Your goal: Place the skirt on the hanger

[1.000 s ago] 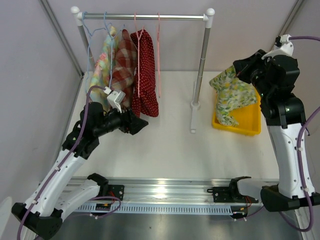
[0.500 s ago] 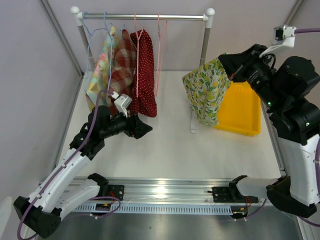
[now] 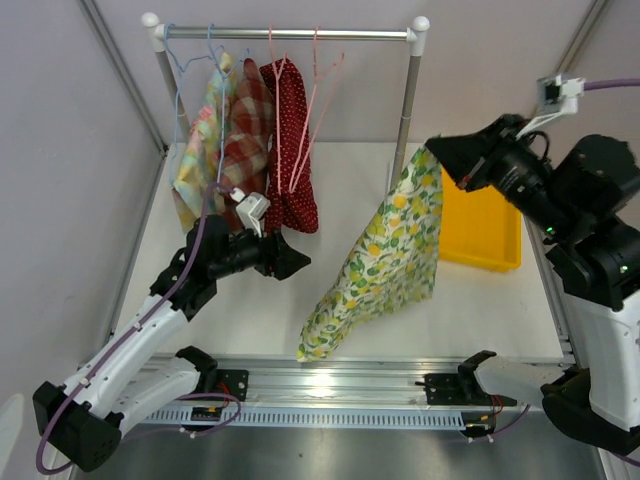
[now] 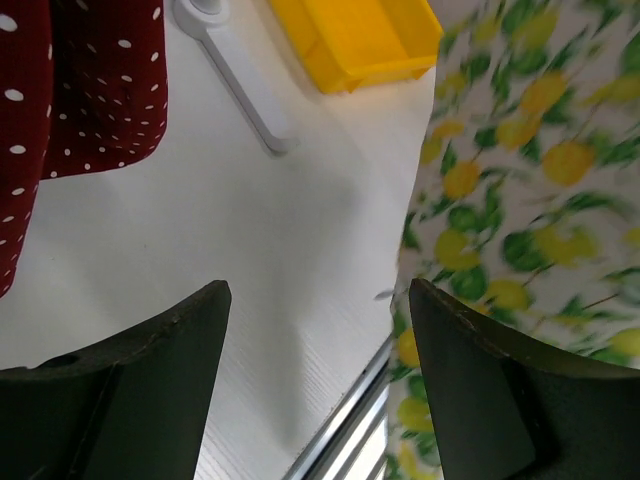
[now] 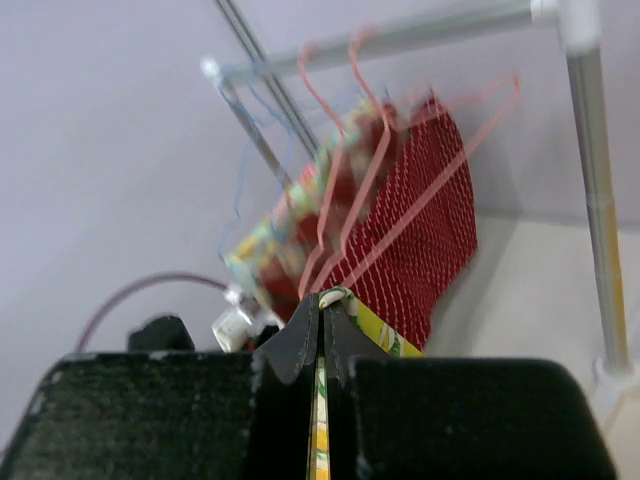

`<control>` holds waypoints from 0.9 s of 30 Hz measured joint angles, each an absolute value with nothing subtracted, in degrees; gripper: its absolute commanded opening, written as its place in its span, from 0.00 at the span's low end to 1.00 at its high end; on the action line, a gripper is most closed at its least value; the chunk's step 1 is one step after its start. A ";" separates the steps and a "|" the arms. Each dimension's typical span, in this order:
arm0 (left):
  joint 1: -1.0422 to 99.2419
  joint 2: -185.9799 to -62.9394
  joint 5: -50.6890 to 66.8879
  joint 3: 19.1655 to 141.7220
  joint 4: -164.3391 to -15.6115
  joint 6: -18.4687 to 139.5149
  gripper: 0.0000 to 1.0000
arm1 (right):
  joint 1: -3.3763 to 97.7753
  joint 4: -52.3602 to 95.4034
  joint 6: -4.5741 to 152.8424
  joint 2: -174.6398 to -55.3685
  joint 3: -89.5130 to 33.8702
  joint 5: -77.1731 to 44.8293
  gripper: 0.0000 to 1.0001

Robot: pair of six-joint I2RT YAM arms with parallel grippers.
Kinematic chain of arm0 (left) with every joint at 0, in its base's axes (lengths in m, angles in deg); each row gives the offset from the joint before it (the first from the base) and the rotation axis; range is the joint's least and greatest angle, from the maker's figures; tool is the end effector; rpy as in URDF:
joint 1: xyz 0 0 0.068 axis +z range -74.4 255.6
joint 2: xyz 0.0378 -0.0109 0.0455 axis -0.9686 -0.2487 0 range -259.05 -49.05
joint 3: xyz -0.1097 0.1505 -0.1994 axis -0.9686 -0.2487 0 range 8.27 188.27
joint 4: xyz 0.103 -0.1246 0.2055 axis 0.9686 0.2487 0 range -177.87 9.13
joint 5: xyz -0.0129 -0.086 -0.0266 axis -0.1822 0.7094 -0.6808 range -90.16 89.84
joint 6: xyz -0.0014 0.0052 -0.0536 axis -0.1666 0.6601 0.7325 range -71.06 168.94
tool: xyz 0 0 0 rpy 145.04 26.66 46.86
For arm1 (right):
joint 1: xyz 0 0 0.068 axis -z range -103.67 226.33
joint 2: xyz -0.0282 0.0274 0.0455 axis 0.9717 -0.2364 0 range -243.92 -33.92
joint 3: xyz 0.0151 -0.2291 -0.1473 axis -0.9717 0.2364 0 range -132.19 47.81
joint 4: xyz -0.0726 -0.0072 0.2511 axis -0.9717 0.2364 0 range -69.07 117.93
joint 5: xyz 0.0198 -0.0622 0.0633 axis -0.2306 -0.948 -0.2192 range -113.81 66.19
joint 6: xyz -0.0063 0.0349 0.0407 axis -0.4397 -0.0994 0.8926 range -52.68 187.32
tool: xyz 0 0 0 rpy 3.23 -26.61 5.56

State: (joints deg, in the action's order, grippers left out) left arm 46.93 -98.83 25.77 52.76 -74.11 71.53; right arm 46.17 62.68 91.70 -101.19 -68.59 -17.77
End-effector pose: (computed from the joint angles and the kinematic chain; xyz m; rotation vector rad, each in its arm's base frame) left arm 0.1674 -0.1092 0.3178 0.4293 1.9594 -1.0208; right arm 0.1204 0.0742 0.5955 -0.1653 1.4908 0.8507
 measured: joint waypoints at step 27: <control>34.89 -108.95 4.44 38.67 -75.73 83.14 0.78 | 28.32 62.33 103.79 -97.63 -16.37 -38.69 0.57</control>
State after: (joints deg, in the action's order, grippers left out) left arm 34.89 -108.95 4.44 38.67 -75.73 83.14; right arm 28.32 62.33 103.79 -97.63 -16.37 -38.69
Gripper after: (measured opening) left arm 0.774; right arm 0.614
